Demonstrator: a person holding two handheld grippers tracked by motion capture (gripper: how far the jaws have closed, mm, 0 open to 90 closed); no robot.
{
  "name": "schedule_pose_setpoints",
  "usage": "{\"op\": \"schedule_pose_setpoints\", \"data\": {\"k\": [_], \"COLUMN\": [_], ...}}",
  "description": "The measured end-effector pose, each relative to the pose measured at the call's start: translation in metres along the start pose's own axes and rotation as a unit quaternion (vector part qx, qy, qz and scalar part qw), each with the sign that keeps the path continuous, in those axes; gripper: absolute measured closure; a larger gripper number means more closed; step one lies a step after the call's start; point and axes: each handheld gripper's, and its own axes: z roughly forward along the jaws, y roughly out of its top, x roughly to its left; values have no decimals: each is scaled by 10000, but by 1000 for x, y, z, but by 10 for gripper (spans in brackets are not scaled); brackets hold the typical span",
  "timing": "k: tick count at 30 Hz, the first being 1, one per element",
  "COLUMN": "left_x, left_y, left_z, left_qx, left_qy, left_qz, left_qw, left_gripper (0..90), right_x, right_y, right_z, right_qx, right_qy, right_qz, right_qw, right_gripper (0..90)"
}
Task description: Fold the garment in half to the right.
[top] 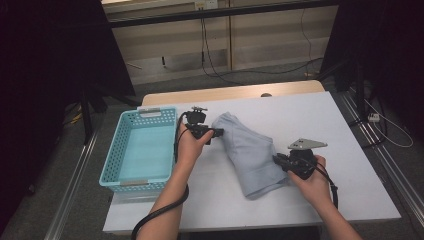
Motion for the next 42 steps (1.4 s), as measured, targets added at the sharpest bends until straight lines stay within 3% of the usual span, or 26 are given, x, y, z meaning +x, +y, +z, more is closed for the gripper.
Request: {"op": "schedule_pose_setpoints", "data": {"k": [4,13,17,21,27,30,42], "left_x": [-1,2,3,7,10,10,6], "left_y": [-1,-1,4,11,25,30,31], "left_z": [5,8,6,2,-2,-1,6], "left_qx": [35,211,263,249,262,283,393], "left_qy": [-91,-24,-34,48,173,242,265], "left_qz": [-74,-122,-124,-173,-103,-40,-23], "left_qw": [9999,9997,9996,9995,9995,9993,9989], "left_gripper": [472,745,820,837,841,841,821], "right_x": [1,2,2,2,-3,-3,-5], "right_y": [0,0,1,2,3,2,-1], "right_z": [0,-1,-1,-3,-6,-3,-2], "right_qx": [3,-17,-28,-25,-116,-40,-8], "right_qy": [7,66,112,155,163,136,152], "right_qz": [-2,7,17,7,78,-9,-2], "right_qw": [10000,10000,9999,9999,9998,9999,9999], "right_gripper": [811,811,813,817,825,831,830]}}
